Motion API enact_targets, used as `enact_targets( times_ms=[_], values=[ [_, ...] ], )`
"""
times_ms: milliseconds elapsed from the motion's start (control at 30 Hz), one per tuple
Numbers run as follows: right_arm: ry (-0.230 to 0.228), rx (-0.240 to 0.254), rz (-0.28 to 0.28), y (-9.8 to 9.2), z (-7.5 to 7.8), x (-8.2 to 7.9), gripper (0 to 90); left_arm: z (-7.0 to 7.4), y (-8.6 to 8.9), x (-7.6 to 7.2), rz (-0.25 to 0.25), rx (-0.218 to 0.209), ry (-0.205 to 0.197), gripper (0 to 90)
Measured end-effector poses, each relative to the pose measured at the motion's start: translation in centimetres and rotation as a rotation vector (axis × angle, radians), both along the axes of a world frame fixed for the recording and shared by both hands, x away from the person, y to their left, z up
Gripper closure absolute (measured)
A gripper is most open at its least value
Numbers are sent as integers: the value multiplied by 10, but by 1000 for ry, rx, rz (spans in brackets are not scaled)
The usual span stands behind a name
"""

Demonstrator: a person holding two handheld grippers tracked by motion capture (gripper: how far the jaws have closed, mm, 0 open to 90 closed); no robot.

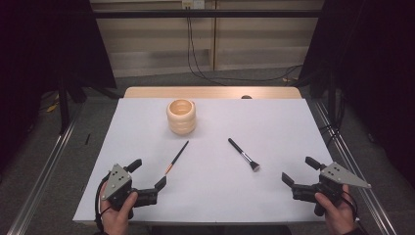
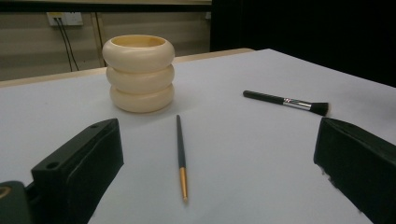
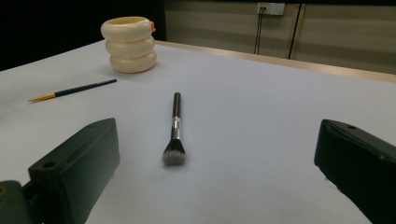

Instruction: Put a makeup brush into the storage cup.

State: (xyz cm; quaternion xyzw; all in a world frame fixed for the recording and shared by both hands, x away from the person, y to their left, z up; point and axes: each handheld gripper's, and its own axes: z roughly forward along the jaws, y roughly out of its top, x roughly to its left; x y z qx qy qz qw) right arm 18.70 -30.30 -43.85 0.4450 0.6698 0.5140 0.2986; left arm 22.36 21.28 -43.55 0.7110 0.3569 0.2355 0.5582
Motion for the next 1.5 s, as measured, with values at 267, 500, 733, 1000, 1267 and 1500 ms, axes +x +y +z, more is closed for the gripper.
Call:
enact_targets(
  times_ms=[267, 500, 733, 1000, 1267, 1500],
  values=[
    [2, 2, 12, -1, 0, 0, 0, 0, 0, 1, -2, -8, -2, 12],
    [-3, 20, 31, -1, 0, 0, 0, 1, -1, 1, -9, -11, -4, 13],
    [-14, 16, 48, 0, 2, -2, 0, 3, -1, -3, -21, -17, -13, 15],
    [5, 10, 57, 0, 0, -2, 0, 8, -4, 2, -38, -10, -17, 23],
    [2, 8, 62, 1, 0, -2, 0, 14, -10, 4, -66, 9, -13, 24],
    [11, 14, 64, 1, 0, -1, 0, 18, -19, 13, -80, 18, -24, 20]
  ],
)
